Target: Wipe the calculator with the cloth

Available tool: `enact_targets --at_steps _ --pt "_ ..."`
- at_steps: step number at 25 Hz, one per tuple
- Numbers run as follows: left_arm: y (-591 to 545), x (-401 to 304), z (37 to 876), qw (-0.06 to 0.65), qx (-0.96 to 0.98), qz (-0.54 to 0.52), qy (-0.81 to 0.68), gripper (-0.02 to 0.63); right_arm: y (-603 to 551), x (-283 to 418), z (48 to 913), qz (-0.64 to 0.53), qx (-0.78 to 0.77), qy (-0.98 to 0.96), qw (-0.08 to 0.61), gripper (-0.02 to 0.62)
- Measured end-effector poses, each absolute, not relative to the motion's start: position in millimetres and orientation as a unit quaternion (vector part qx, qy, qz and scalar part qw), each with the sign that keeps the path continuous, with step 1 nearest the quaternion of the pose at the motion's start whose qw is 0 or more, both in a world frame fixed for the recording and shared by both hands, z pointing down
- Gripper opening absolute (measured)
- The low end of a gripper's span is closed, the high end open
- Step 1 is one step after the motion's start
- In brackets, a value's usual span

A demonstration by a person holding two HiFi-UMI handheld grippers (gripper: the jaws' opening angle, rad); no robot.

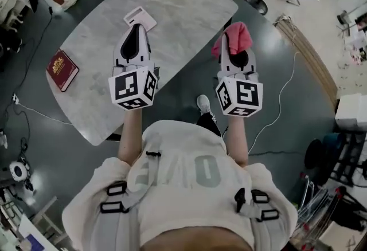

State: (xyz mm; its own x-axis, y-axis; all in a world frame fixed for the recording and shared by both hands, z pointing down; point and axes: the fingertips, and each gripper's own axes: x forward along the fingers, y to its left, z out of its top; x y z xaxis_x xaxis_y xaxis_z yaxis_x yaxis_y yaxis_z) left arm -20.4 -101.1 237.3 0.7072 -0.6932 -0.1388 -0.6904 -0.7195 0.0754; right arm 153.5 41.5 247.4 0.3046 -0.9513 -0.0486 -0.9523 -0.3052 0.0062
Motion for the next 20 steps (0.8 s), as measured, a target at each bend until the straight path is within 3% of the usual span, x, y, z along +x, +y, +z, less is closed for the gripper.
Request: enact_targets --at_steps 8,20 --pt "-128 -45 237 0.026 0.859 -0.076 -0.505 0.031 -48 152 237 0.06 -0.695 0.715 -0.039 0.055" --pt "-131 -29 240 0.028 0.792 -0.075 -0.605 0.031 -108 165 242 0.039 -0.585 0.81 -0.017 0.055"
